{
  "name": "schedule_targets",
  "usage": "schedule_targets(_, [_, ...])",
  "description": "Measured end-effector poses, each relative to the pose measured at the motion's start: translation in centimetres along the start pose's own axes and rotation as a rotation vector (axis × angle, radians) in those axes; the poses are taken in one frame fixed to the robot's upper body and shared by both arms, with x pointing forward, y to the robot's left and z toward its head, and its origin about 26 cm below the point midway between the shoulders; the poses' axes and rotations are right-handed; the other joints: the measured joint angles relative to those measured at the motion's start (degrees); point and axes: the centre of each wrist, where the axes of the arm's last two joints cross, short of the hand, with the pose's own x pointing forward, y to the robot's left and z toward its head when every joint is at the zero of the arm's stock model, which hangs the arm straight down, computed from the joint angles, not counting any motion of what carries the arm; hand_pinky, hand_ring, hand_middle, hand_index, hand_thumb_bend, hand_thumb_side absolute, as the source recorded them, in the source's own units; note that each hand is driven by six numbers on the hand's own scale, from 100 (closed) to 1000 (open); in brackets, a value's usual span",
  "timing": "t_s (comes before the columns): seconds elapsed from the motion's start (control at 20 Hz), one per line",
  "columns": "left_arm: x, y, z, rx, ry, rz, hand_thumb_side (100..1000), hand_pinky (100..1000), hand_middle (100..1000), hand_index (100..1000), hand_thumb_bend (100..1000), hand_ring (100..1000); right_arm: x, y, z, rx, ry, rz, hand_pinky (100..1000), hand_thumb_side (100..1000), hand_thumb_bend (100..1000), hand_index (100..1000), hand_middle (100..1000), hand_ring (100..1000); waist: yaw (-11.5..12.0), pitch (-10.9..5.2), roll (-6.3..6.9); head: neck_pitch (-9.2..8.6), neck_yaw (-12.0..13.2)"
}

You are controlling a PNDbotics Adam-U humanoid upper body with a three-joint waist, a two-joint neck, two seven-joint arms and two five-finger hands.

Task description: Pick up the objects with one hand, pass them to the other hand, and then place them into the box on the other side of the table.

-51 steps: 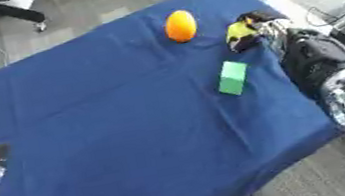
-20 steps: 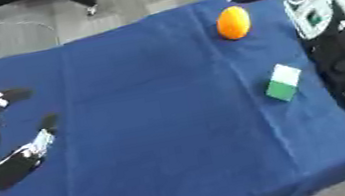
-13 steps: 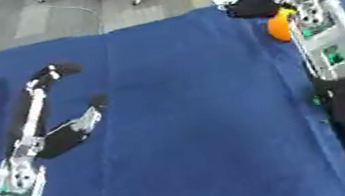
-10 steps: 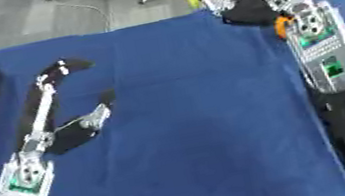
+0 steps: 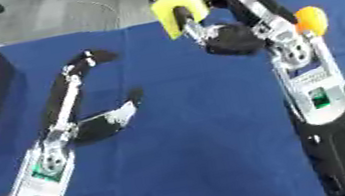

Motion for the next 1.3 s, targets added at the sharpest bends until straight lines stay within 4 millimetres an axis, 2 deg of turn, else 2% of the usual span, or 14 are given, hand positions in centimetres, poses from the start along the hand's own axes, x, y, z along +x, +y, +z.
schedule_targets(0.25, [0.2,-1.0,-0.5,0.017,-0.044,0.016,350,891,705,773,398,817,-0.2,0.7,0.2,0.014,0.021,-0.047,617,439,100,635,567,410,-0.1,0.0,0.0,0.0,-0.95])
schedule_targets(0.35, [0.2,-1.3,-0.8,0.011,-0.067,0.028,186,892,703,773,244,817,-0.2,1.0,0.2,0.022,0.023,-0.066,616,441,100,634,566,410,-0.17,0.01,0.0,0.0,-1.28])
schedule_targets(0.4, [0.2,-1.4,-0.9,0.005,-0.077,0.034,154,891,703,772,216,817,-0.2,1.2,0.2,0.027,0.024,-0.076,616,442,100,633,566,410,-0.23,0.01,0.0,0.0,-1.48])
schedule_targets(0.5, [0.1,-1.7,-1.0,-0.009,-0.088,0.04,152,889,699,771,216,814,-0.1,1.3,0.1,0.034,0.022,-0.094,616,445,100,633,566,410,-0.32,0.01,0.0,0.0,-1.81])
schedule_targets(0.7, [-0.2,-2.4,-1.2,-0.027,-0.083,0.047,277,883,690,765,311,807,0.3,1.4,0.0,0.042,0.007,-0.124,616,448,100,633,566,410,-0.4,0.01,0.0,0.0,-2.32])
schedule_targets(0.85, [-0.1,-3.0,-1.6,-0.021,-0.086,0.055,446,878,685,760,505,802,0.6,1.4,-0.1,0.045,0.002,-0.142,615,446,100,632,566,410,-0.46,0.01,0.0,0.0,-2.54])
schedule_targets(0.9, [0.1,-3.2,-1.8,-0.014,-0.093,0.061,465,875,683,760,554,800,0.6,1.4,-0.1,0.047,0.002,-0.148,615,445,100,631,566,409,-0.46,0.01,0.0,0.0,-2.59])
schedule_targets(1.05, [0.5,-3.4,-2.1,0.027,-0.111,0.087,492,872,682,759,625,798,0.5,1.7,0.0,0.051,0.011,-0.165,614,444,100,631,565,408,-0.51,0.01,-0.01,0.0,-2.7])
schedule_targets(1.3, [0.7,-3.4,-2.2,0.108,-0.137,0.135,448,869,701,772,712,801,0.3,1.8,0.3,0.054,0.03,-0.192,612,441,100,628,564,406,-0.52,0.01,-0.02,0.0,-3.0])
